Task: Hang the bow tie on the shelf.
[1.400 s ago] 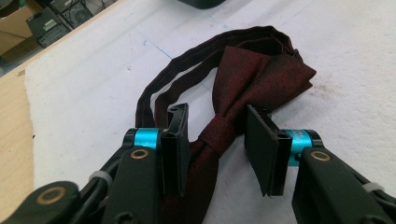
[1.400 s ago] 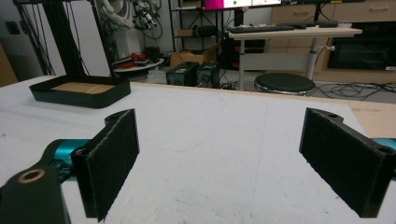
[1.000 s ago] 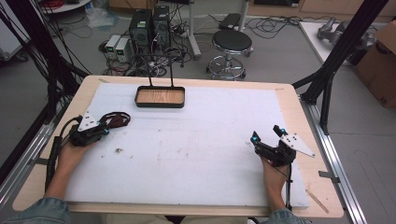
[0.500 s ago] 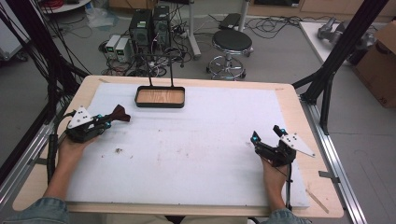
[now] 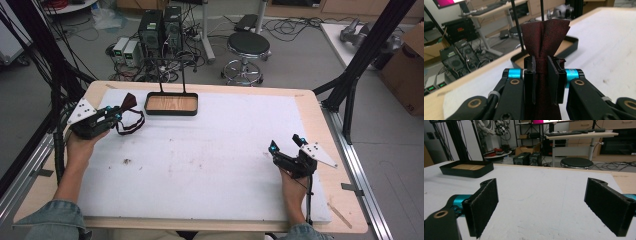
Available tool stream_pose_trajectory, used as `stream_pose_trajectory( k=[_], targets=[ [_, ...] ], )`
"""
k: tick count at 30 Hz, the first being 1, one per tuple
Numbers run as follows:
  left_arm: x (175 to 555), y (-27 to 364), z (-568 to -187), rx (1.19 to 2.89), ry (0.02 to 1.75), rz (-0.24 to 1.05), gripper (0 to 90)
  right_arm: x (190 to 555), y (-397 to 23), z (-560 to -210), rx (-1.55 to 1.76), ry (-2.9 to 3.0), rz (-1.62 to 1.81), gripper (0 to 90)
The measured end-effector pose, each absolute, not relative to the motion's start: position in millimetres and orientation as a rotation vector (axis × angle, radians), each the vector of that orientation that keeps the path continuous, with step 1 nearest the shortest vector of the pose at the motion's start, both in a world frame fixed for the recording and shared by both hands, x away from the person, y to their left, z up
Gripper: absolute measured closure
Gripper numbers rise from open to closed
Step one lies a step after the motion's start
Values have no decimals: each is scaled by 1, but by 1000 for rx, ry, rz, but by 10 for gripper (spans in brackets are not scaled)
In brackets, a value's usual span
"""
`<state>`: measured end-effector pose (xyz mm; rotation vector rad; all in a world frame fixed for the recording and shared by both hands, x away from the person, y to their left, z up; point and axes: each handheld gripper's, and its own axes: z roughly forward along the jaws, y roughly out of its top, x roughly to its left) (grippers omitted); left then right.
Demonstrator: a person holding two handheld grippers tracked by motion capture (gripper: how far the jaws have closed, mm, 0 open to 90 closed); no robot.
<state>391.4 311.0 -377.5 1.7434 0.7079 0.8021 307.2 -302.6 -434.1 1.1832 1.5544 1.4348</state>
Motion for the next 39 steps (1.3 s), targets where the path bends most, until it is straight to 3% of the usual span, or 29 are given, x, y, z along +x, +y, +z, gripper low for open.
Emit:
stream_pose_trajectory(
  k=[22, 39],
  targets=[
    [457, 281, -331, 1614, 749, 855, 768, 308, -303, -435, 1194, 1559, 1444, 112],
    [490, 280, -324, 1549, 826, 880, 768, 309, -303, -435, 1196, 1563, 1447, 112]
  ],
)
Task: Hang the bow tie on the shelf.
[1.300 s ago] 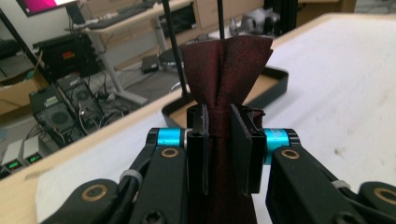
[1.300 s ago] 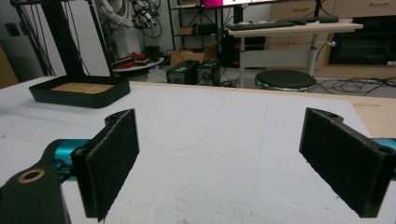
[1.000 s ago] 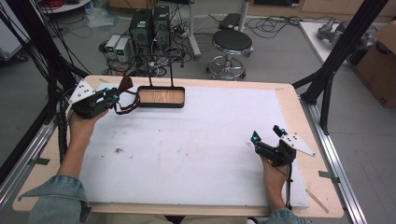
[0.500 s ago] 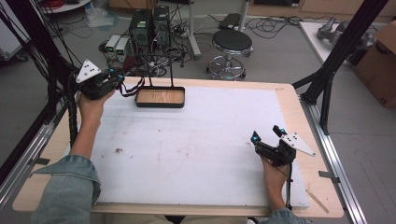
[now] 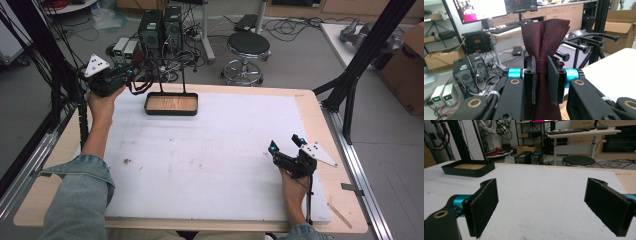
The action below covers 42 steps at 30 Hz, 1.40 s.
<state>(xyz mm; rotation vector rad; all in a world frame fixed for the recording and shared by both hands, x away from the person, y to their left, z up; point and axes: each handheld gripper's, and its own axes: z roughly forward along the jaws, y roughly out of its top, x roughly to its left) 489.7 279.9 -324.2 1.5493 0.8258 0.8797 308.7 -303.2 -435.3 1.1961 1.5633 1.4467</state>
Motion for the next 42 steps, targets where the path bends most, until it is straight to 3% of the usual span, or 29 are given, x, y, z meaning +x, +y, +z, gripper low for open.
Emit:
stream_pose_trajectory(
  k=[42],
  targets=[
    [502, 287, -367, 1627, 974, 846, 753, 309, -302, -436, 1200, 1573, 1447, 112]
  ],
)
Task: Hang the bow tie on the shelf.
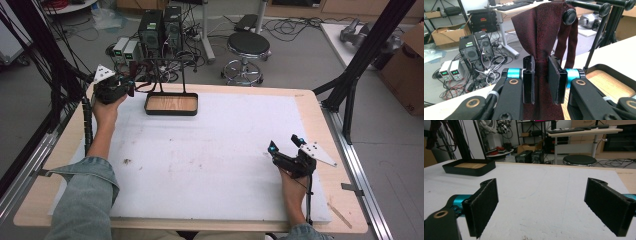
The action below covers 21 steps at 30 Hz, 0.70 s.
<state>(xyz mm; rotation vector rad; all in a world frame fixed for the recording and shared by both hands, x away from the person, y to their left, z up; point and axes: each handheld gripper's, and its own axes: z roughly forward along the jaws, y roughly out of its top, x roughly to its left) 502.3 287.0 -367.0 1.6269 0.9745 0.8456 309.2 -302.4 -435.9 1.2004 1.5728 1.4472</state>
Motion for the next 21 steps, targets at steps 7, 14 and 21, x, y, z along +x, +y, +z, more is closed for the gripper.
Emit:
stream_pose_trajectory(
  k=[7, 14, 21],
  targets=[
    [503, 286, -368, 1636, 971, 852, 742, 309, -302, -436, 1201, 1574, 1448, 112],
    [503, 285, -368, 1642, 962, 851, 712, 309, -302, -436, 1203, 1574, 1448, 112],
    [502, 285, -366, 1643, 955, 856, 696, 309, -302, -436, 1199, 1573, 1447, 112]
  ],
)
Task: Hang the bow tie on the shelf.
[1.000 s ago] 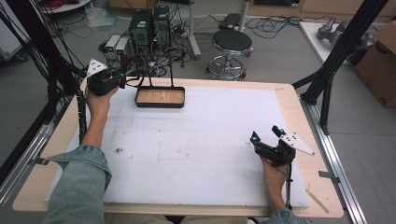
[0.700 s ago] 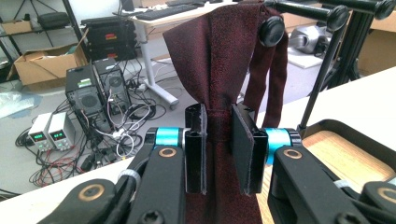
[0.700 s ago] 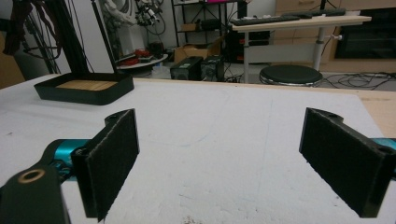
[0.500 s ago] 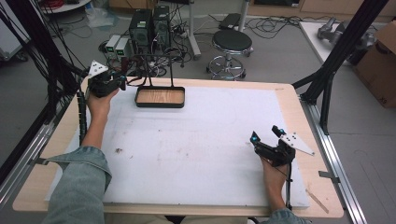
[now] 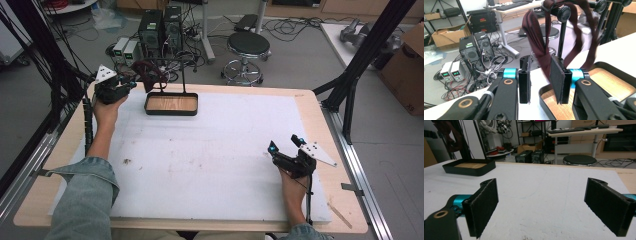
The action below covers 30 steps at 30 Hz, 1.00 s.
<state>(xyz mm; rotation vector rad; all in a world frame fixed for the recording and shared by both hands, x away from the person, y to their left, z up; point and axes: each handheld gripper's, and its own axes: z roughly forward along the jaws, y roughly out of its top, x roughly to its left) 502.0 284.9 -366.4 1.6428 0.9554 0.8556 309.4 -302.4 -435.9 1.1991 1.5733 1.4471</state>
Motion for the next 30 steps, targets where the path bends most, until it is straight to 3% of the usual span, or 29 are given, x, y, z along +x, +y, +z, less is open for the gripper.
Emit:
stream_pose_trajectory(
  k=[30],
  targets=[
    [470, 300, -339, 1602, 894, 830, 558, 309, -302, -436, 1203, 1574, 1450, 112]
  ],
)
